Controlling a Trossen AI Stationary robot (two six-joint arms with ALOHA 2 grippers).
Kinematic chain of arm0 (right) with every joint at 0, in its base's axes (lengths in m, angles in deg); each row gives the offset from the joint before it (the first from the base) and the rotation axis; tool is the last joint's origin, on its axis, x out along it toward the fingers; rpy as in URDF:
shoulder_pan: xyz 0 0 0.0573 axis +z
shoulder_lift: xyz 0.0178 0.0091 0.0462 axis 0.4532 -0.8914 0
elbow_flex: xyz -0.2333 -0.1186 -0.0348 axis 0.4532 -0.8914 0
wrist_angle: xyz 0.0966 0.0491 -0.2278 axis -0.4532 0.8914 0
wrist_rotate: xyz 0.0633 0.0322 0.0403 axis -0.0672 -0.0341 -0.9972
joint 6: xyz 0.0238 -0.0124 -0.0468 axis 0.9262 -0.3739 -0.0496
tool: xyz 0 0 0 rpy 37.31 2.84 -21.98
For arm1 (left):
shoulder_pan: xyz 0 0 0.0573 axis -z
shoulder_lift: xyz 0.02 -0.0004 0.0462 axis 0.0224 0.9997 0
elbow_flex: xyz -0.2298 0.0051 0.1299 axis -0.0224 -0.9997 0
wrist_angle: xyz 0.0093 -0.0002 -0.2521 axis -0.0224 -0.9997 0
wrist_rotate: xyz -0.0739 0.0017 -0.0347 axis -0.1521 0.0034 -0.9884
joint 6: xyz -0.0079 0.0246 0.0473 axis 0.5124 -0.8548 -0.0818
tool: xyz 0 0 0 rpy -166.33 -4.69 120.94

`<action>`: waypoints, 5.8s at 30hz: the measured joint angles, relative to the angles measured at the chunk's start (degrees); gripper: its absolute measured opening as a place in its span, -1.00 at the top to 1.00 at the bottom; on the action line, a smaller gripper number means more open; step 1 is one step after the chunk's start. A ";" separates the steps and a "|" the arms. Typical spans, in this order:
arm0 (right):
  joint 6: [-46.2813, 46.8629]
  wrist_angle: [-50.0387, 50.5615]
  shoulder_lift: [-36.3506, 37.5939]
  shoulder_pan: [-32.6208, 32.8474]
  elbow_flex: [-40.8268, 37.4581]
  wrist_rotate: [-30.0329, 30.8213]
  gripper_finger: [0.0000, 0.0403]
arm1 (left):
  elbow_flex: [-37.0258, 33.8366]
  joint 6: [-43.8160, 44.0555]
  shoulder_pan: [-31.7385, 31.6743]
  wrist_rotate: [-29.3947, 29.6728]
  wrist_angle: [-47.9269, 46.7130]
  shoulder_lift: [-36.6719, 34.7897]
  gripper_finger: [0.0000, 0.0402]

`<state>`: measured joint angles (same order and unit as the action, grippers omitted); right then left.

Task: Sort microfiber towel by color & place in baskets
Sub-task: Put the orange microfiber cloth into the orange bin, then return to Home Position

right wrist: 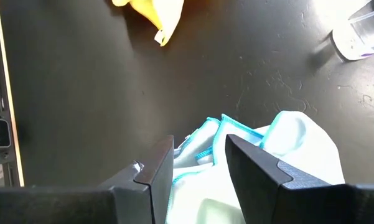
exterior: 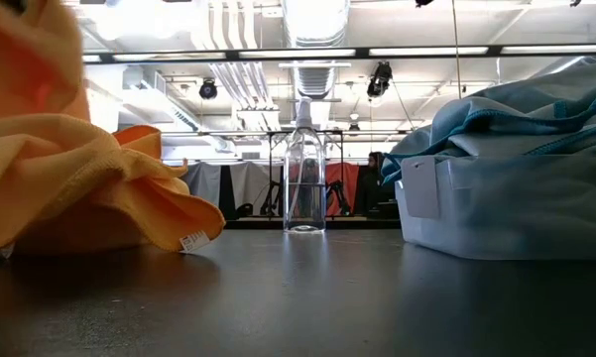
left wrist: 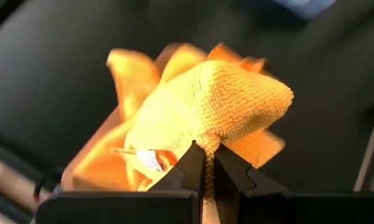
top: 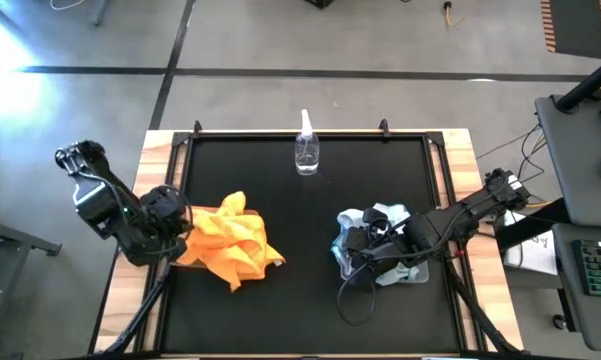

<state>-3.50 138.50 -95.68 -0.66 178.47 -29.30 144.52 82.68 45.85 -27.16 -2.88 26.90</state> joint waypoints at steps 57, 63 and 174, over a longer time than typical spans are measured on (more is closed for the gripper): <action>8.83 -0.04 -0.09 -0.02 0.00 -4.88 0.30 | -9.61 2.52 0.03 -9.89 16.47 0.72 0.04; 16.49 -0.11 -0.09 0.11 0.00 -8.14 0.30 | -4.45 0.19 0.03 -9.84 27.25 5.88 0.04; -19.96 -83.60 52.18 18.71 -72.76 1.04 0.30 | -47.11 -69.13 12.66 -7.99 81.53 -45.60 0.03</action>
<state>-23.47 54.90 -43.49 18.05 105.71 -28.27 97.41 13.55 58.51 -35.15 78.65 -18.70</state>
